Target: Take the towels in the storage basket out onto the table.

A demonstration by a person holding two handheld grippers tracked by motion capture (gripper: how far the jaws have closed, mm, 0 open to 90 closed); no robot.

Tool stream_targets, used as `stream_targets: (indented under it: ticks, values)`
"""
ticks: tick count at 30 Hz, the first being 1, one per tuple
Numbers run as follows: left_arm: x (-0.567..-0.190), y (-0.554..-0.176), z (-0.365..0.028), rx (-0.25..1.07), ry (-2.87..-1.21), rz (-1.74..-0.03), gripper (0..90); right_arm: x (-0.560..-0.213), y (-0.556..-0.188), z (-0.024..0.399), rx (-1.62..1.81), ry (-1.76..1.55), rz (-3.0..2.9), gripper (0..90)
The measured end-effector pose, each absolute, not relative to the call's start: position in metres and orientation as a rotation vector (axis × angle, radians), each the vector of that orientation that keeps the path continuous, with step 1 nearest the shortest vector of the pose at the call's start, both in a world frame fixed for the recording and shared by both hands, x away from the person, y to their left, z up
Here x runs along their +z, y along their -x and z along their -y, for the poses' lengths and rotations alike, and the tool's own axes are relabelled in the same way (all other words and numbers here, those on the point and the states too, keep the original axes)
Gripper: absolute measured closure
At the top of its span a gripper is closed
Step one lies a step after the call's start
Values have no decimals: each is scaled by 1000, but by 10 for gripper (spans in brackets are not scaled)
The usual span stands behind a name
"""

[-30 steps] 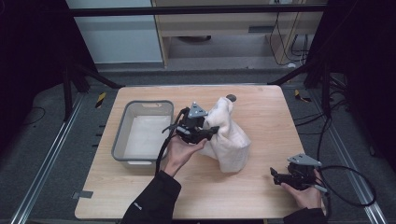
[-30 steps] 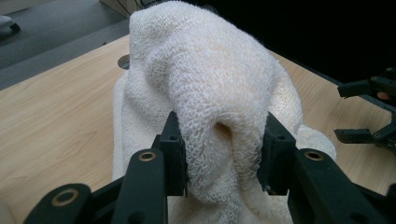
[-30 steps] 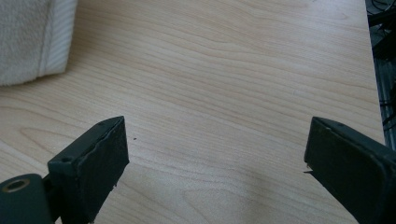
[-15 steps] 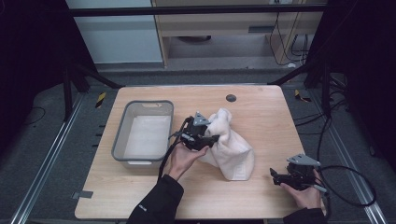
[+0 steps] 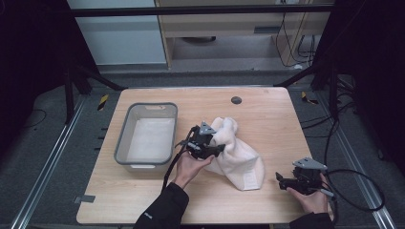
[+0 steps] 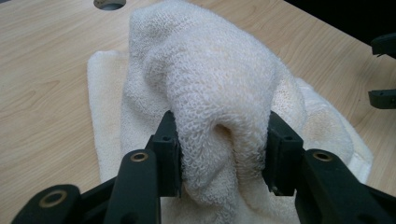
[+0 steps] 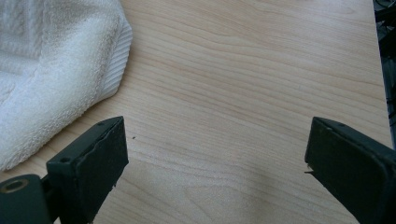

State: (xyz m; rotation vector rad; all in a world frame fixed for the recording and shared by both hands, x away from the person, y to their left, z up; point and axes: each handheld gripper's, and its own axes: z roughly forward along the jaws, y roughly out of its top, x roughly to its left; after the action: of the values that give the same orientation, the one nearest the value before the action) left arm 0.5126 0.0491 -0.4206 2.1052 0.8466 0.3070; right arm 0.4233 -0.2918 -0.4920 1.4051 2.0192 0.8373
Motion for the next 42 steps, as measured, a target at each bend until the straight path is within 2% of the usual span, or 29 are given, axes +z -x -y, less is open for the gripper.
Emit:
stream_targets:
  ticks: [11, 22, 31, 42]
  values:
    - [-430, -511, -53, 338, -2088, -854, 419, -493, -423, 292, 835, -1410, -2024, 55]
    - [-427, -508, -55, 360, -2130, -864, 224, -493, -423, 292, 833, -1408, -2027, 53]
    - [-417, -501, -66, 406, -2164, -858, 180, -493, -423, 292, 832, -1410, -2025, 52]
    - [-402, -490, -89, 415, -2153, -853, 177, -493, -423, 293, 832, -1410, -2022, 50]
